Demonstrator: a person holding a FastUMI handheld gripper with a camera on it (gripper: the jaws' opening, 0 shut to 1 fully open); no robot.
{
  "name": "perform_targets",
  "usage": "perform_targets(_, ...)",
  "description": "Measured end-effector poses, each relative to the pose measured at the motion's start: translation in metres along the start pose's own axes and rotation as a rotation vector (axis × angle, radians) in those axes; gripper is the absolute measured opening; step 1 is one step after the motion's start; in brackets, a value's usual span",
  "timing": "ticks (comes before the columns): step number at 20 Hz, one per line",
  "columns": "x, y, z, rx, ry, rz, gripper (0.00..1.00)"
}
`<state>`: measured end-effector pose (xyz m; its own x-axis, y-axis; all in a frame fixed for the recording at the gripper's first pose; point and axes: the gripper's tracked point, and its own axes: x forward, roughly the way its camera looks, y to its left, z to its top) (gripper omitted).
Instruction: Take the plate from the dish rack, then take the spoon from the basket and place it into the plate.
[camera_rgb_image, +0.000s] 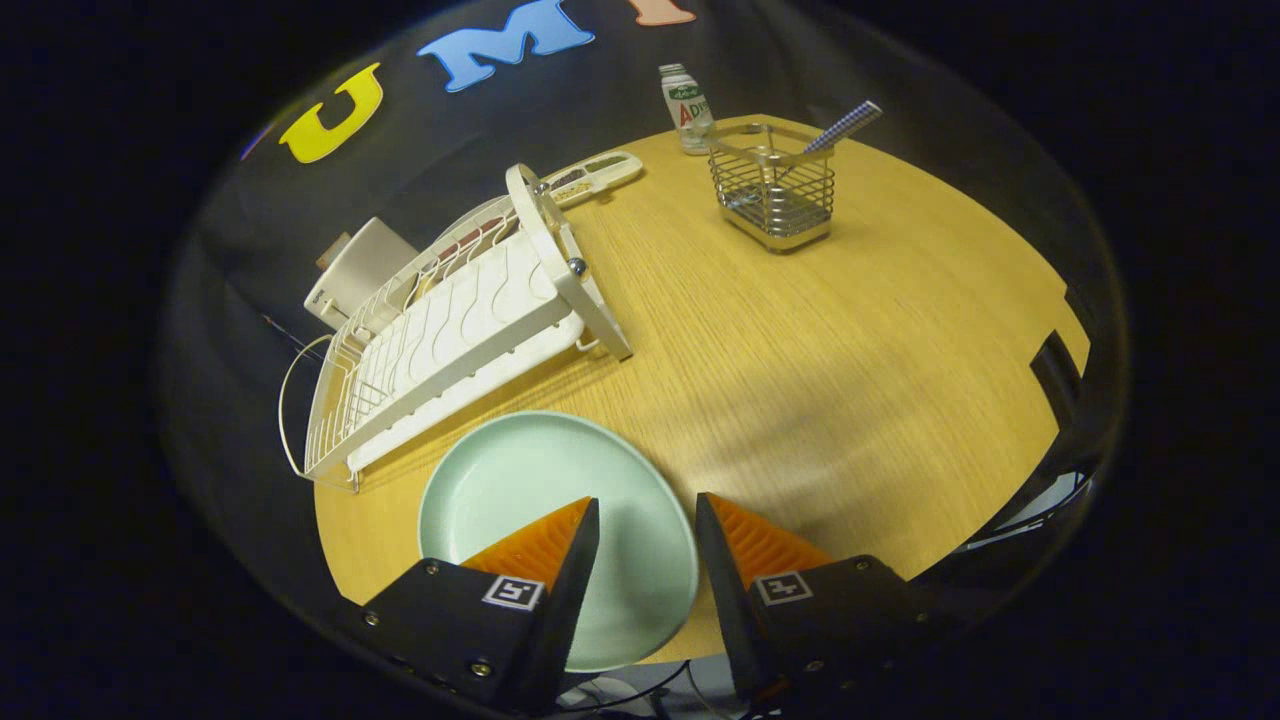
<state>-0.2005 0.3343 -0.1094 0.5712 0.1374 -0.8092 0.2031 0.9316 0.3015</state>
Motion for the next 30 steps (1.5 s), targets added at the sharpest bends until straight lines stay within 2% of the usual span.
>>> perform_targets(4,-0.013,-0.018,0.056,0.038,-0.158,-0.075,0.62)
perform_targets(8,-0.031,-0.052,0.131,0.136,-0.345,-0.205,0.62)
perform_targets(11,-0.035,-0.071,0.175,0.226,-0.436,-0.255,0.62)
perform_targets(16,-0.030,-0.099,0.221,0.376,-0.507,-0.292,0.62)
perform_targets(20,-0.026,-0.122,0.240,0.482,-0.544,-0.317,0.62)
perform_targets(26,-0.004,-0.140,0.248,0.525,-0.523,-0.335,0.62)
perform_targets(28,-0.001,-0.142,0.252,0.516,-0.524,-0.345,0.28)
perform_targets(30,-0.002,-0.138,0.257,0.522,-0.537,-0.317,0.29)
